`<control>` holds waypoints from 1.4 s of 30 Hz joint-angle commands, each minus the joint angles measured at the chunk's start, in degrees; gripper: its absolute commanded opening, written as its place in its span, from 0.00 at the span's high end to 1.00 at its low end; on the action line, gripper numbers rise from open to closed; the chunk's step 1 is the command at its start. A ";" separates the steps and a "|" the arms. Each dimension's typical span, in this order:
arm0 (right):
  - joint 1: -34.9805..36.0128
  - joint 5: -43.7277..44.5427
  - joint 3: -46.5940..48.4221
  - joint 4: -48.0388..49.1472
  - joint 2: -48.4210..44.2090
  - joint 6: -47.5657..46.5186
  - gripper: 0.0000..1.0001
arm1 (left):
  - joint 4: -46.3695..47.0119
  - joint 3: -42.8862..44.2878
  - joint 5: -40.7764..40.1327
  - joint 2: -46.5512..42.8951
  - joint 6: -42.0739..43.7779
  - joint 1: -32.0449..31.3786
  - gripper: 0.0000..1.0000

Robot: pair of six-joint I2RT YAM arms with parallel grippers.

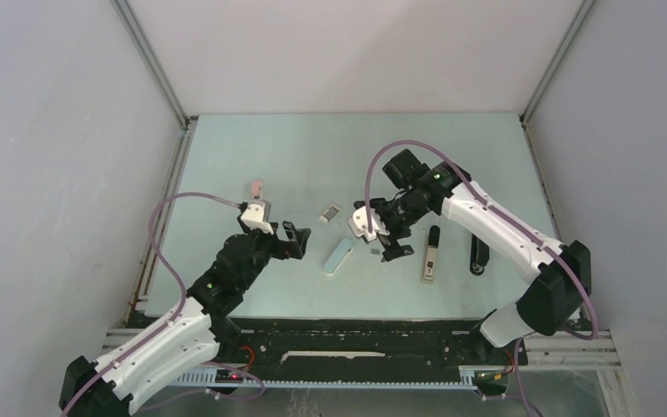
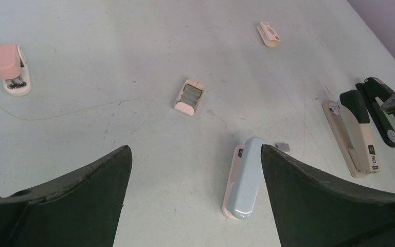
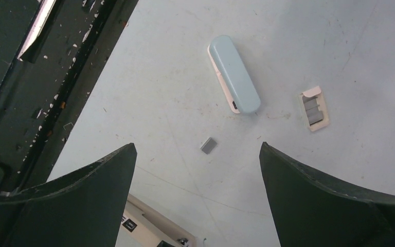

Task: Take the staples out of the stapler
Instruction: Move the stapler to the center of the board, then pick up the stapler from the center of the board.

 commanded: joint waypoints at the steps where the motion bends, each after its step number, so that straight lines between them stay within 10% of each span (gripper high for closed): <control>1: 2.53 3.34 3.79 -2.07 2.04 -2.68 0.00 | 2.12 -2.22 -3.12 -1.15 -2.21 0.62 0.00; 42: 13.70 21.54 13.18 10.00 25.51 -1.60 0.09 | -3.53 -7.62 -10.52 -10.65 -6.42 1.73 0.00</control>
